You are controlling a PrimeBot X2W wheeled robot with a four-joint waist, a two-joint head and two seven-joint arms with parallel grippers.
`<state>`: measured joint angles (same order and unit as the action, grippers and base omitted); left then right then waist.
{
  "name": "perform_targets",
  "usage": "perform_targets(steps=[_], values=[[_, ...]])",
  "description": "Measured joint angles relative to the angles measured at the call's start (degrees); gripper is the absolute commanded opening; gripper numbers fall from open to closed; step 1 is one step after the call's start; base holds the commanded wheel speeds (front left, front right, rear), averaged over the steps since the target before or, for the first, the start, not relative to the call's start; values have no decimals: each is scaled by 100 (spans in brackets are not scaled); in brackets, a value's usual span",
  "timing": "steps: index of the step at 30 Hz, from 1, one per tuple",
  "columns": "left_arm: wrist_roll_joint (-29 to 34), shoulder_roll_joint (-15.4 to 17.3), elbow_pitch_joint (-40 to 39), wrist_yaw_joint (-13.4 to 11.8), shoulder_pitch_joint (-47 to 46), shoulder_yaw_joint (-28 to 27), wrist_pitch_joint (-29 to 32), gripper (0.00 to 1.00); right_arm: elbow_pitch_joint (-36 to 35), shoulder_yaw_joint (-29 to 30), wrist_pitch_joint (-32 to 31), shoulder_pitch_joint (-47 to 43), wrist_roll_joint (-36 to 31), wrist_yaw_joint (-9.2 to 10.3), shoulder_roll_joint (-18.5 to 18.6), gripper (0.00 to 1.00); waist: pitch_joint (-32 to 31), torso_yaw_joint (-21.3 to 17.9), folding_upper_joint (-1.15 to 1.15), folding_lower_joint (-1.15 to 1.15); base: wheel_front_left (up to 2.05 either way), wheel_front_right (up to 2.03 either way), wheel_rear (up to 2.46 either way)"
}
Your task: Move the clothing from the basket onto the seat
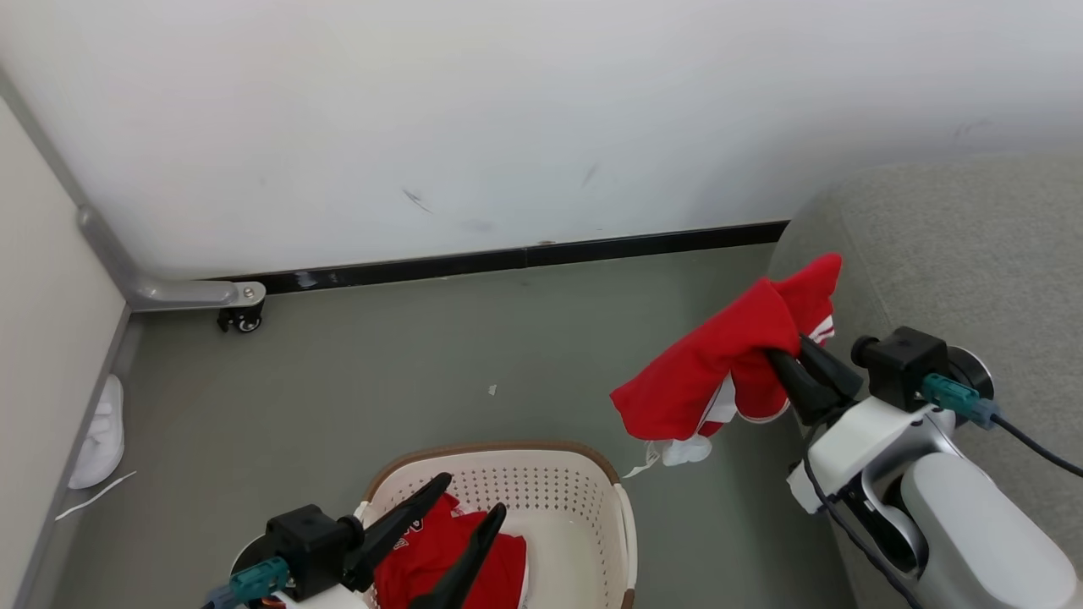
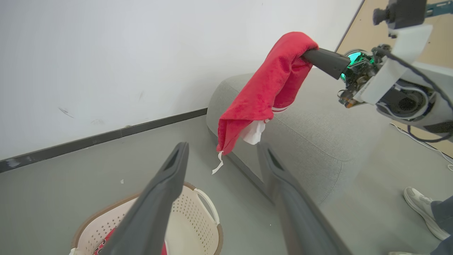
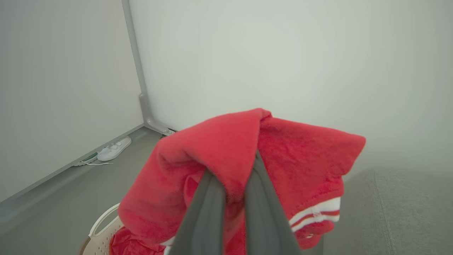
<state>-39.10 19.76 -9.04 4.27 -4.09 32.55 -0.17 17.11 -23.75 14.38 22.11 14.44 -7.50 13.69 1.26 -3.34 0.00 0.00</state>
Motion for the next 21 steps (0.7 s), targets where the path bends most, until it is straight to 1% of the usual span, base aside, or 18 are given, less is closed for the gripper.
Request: perform_targets(steps=[3,13,21], values=[[0,-1,-25,45,-1,22,-1,100,-30,91,0,-104,-36,0,40,0,-6,-87,0,0,0,0,0],[0,0,-38,49,-1,69,-43,100,-222,460,0,-271,-101,0,136,0,-41,-439,0,0,0,0,0],[0,4,-70,51,1,91,-44,100,-371,647,0,-458,-153,0,225,0,-56,-714,0,0,0,0,0]])
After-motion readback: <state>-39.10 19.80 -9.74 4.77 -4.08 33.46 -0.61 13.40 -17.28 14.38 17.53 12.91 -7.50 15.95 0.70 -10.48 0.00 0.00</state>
